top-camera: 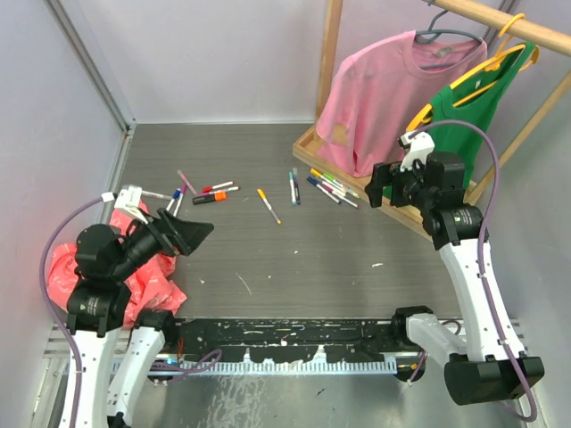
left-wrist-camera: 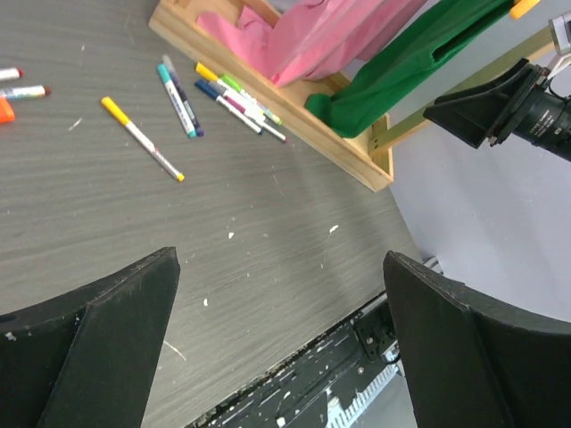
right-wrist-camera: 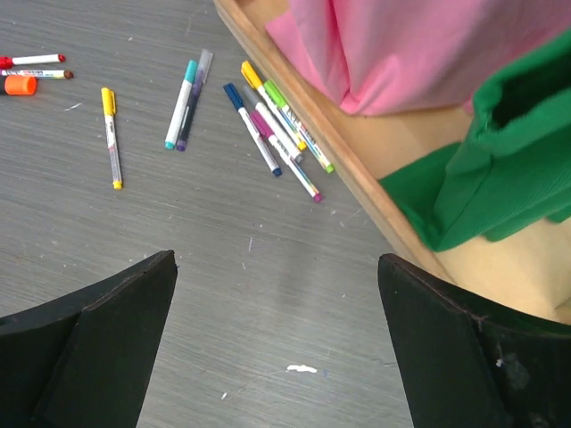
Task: Open the pen caps
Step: Pick up the pen from the center of the board.
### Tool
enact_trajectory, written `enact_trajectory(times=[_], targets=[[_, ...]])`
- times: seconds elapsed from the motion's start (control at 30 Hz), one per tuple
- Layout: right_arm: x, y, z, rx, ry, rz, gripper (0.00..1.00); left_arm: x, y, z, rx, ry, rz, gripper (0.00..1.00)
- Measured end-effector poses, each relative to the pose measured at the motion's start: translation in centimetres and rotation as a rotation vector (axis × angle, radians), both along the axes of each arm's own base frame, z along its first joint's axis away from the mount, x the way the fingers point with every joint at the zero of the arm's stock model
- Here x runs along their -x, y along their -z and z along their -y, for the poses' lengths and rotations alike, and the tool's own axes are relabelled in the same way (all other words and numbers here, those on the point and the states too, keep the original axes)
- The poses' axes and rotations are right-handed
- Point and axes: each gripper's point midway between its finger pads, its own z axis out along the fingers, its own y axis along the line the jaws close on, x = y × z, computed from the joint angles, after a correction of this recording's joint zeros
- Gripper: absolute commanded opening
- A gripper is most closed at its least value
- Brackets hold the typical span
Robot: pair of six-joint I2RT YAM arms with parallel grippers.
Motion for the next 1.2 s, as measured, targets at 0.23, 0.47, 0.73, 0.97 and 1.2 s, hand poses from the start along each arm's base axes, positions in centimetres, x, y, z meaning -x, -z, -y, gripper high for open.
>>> enact_trajectory(times=[0.23,0.47,0.73,0.97,1.2], targets=[[-0.3,2.6,0.8,-0.141,0.052,-0.053,1.00,0.3,3.7,0.1,0.039,-0.013,-0.075,0.98],[-0.8,2.4,-0.3,-0.244,-0.014,-0.020,1.00,-0.2,6.2,0.2,0.076,-0.033,-0.139,0.98],[0.2,2.1,-3.4,-0.280,-0.263,0.034,1.00,-0.9,8.3,1.6,0.043,-0.004,-0.197,0.98],[2.0,4.1,-4.8,-0.234,-0.438,0.072,1.00,-1.4,14.9,6.4,-0.262,0.085,-0.304,0.98],[1.9,5.3,-4.3,-0.147,-0.464,0.091,1.00,-6.0,21.9,6.2,-0.508,-0.010,-0.419,0.98]])
